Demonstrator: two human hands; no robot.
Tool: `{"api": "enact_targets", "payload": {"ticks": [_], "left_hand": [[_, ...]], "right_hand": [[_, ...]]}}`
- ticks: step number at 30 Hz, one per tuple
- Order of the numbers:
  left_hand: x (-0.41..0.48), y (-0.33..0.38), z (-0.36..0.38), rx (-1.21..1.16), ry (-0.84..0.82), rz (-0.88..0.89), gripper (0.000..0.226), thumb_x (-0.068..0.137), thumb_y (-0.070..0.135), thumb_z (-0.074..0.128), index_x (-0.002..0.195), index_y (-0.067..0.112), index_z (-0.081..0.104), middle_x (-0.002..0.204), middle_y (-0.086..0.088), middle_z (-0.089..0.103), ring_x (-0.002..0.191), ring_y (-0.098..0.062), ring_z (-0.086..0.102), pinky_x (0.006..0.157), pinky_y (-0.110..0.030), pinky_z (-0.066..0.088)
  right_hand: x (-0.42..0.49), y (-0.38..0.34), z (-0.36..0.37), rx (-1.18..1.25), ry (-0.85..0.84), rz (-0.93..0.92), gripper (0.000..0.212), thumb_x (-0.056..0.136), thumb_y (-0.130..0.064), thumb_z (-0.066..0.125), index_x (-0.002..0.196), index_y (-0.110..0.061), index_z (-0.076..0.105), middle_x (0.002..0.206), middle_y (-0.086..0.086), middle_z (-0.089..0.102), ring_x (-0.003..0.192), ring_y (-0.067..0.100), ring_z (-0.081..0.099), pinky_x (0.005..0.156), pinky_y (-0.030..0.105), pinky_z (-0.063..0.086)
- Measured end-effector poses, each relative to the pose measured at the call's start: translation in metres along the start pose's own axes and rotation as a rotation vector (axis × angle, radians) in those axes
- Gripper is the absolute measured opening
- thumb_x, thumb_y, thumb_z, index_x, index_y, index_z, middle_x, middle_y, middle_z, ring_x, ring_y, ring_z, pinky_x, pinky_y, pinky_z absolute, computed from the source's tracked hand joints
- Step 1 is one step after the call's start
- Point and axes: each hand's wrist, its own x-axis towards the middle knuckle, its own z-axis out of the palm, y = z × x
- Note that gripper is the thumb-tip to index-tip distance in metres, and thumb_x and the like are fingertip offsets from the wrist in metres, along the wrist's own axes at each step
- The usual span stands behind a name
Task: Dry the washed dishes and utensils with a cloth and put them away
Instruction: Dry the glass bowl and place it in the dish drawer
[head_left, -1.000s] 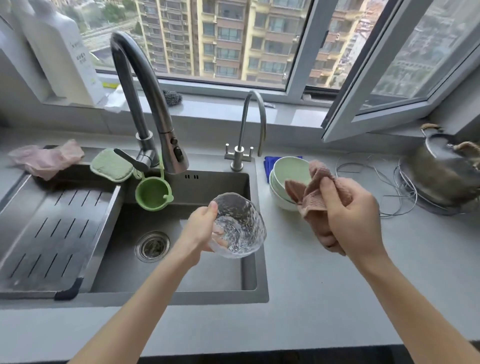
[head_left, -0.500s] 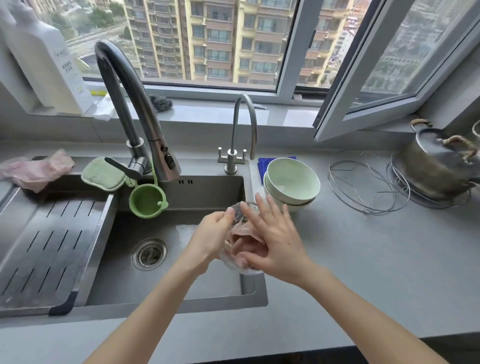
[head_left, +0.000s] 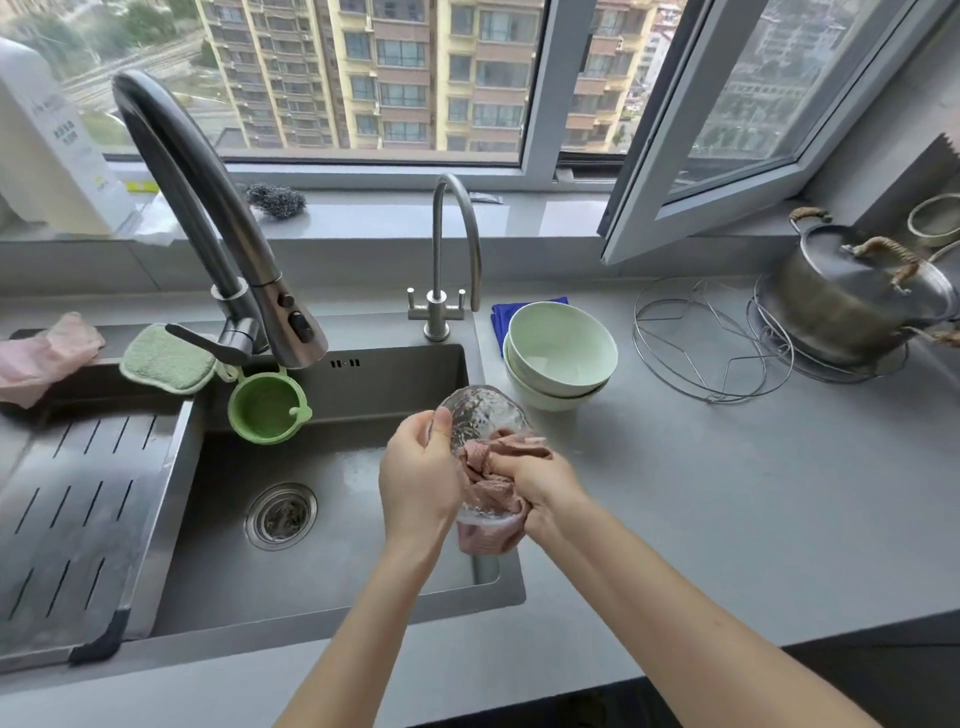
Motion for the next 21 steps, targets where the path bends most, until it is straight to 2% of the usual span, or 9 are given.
{"api": "enact_targets", "payload": {"ticks": [2,4,5,8,11,14,15,17,21], "left_hand": [[-0.012,-0.001,0.013,-0.029,0.099,-0.013,0.03,0.098,0.031,0.043,0.109,0.011,0.063,0.097,-0.002,0.068,0.101,-0.024,0.062,0.085,-0.034,0.046],[-0.026,-0.008,0.023,-0.08,0.13,-0.039,0.037,0.099,0.033,0.04,0.125,0.012,0.053,0.121,-0.002,0.062,0.115,-0.017,0.055,0.092,-0.026,0.041],[-0.03,-0.013,0.024,-0.102,0.079,-0.047,0.04,0.098,0.039,0.038,0.128,0.015,0.05,0.125,-0.003,0.06,0.117,-0.018,0.054,0.096,-0.029,0.042],[-0.018,-0.017,0.011,-0.244,-0.294,-0.206,0.044,0.086,0.055,0.045,0.116,0.022,0.047,0.112,-0.01,0.061,0.1,-0.025,0.063,0.094,-0.048,0.049],[0.012,0.007,-0.013,-0.204,-0.614,-0.315,0.05,0.075,0.053,0.051,0.109,0.017,0.051,0.083,-0.014,0.06,0.068,-0.025,0.061,0.067,-0.037,0.055],[0.025,0.025,-0.019,0.032,-0.841,-0.207,0.043,0.088,0.049,0.053,0.116,0.016,0.053,0.081,-0.016,0.062,0.069,-0.028,0.061,0.064,-0.038,0.056],[0.023,0.028,-0.017,0.063,-0.861,-0.18,0.035,0.093,0.044,0.05,0.115,0.017,0.055,0.081,-0.017,0.062,0.07,-0.029,0.061,0.064,-0.039,0.056],[0.015,0.033,-0.008,0.072,-0.754,-0.137,0.023,0.098,0.035,0.044,0.108,0.02,0.058,0.074,-0.017,0.061,0.064,-0.028,0.059,0.063,-0.039,0.055],[-0.001,0.034,0.012,-0.056,-0.487,-0.129,0.019,0.098,0.03,0.045,0.086,0.027,0.059,0.063,-0.012,0.055,0.051,-0.025,0.052,0.054,-0.033,0.048]], "right_hand": [[-0.005,0.009,0.003,0.138,0.01,0.096,0.021,0.08,0.01,0.066,0.096,-0.003,0.065,0.072,0.018,0.068,0.044,0.024,0.064,0.038,0.032,0.051],[-0.011,0.01,0.002,0.187,0.1,0.104,0.019,0.079,0.009,0.066,0.093,-0.003,0.064,0.06,0.013,0.064,0.032,0.019,0.057,0.031,0.023,0.043],[-0.014,0.008,-0.001,0.168,0.148,0.071,0.02,0.077,0.011,0.067,0.093,-0.001,0.066,0.064,0.013,0.066,0.034,0.019,0.058,0.033,0.024,0.045],[-0.023,-0.003,-0.018,-0.021,0.158,-0.128,0.034,0.07,0.014,0.07,0.095,-0.008,0.067,0.082,0.012,0.072,0.056,0.022,0.068,0.05,0.034,0.054],[-0.035,-0.016,-0.032,-0.414,0.074,-0.339,0.041,0.066,0.008,0.072,0.095,-0.019,0.061,0.096,0.006,0.071,0.08,0.022,0.069,0.058,0.034,0.057],[-0.043,-0.037,-0.038,-0.797,0.019,-0.554,0.043,0.067,-0.009,0.075,0.101,-0.028,0.057,0.097,-0.005,0.07,0.093,0.016,0.066,0.077,0.035,0.054],[-0.044,-0.043,-0.04,-0.87,0.009,-0.597,0.046,0.067,-0.013,0.077,0.107,-0.027,0.058,0.098,-0.004,0.07,0.095,0.016,0.065,0.084,0.035,0.053],[-0.042,-0.052,-0.041,-0.865,0.02,-0.62,0.051,0.066,-0.016,0.08,0.11,-0.023,0.057,0.096,-0.004,0.069,0.095,0.016,0.065,0.086,0.033,0.052],[-0.038,-0.05,-0.041,-0.559,0.14,-0.521,0.062,0.059,-0.016,0.086,0.111,-0.019,0.052,0.099,-0.001,0.068,0.091,0.014,0.066,0.086,0.037,0.053]]}}
